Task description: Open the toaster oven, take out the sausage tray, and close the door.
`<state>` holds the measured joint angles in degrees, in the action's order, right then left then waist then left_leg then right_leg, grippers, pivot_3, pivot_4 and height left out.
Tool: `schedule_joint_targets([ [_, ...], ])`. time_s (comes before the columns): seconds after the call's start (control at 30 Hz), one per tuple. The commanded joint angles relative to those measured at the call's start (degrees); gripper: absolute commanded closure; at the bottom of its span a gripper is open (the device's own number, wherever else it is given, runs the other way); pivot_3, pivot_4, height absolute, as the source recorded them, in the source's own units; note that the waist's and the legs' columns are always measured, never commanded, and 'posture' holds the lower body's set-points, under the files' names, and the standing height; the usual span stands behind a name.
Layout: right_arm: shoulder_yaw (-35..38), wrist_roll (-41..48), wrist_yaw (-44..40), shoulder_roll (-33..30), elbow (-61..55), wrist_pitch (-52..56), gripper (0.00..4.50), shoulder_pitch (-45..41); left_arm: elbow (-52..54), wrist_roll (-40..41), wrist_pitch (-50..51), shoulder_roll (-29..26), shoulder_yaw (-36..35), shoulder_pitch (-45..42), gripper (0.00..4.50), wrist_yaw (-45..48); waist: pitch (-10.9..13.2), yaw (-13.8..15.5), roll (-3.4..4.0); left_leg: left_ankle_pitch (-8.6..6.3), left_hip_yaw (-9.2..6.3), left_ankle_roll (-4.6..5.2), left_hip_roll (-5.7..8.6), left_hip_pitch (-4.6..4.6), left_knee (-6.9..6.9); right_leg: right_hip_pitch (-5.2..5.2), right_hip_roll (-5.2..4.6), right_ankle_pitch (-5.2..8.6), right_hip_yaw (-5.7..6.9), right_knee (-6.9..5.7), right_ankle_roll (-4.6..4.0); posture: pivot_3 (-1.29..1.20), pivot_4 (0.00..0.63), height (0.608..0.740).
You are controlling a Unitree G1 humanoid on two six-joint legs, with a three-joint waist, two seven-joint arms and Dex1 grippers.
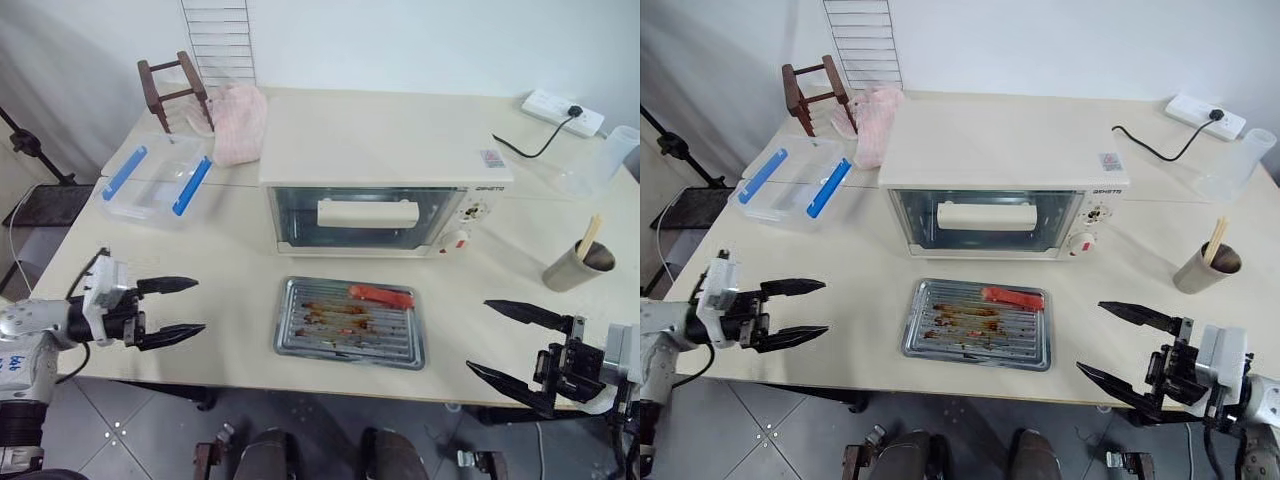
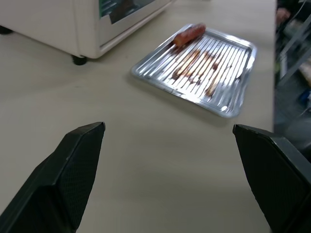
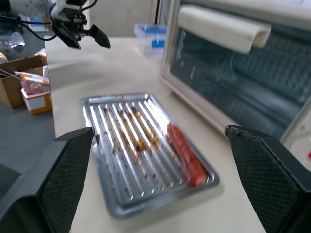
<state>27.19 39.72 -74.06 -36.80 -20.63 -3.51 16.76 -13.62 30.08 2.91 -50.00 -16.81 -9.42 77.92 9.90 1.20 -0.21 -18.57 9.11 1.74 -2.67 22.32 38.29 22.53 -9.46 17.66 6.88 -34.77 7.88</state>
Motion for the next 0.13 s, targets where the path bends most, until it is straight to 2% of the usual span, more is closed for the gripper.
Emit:
schedule_joint_targets([
  [0.03,-0.5,-0.1,-1.7,-1.0,-1.3,-1.4,0.00,0.6,-0.1,-1.8,-5.7,-0.4,-3.7,0.1,0.01,-2.1,0.0,0.0,-0.01,0.00,0.01,0.01,-0.01,-0.01,0.00,0.00,0.01,0.00,0.02,-0.01,0.00,0.00,0.150,0.740],
  [0.13,-0.9,-1.1,-2.2,-1.4,-0.7,-2.1,0.00,0.6,-0.1,-3.4,-7.1,2.7,-2.7,-0.5,0.01,-6.0,0.0,0.1,0.00,-0.02,0.08,0.05,0.00,-0.05,0.00,-0.01,0.01,-0.02,0.07,-0.06,0.03,0.00,0.150,0.740],
])
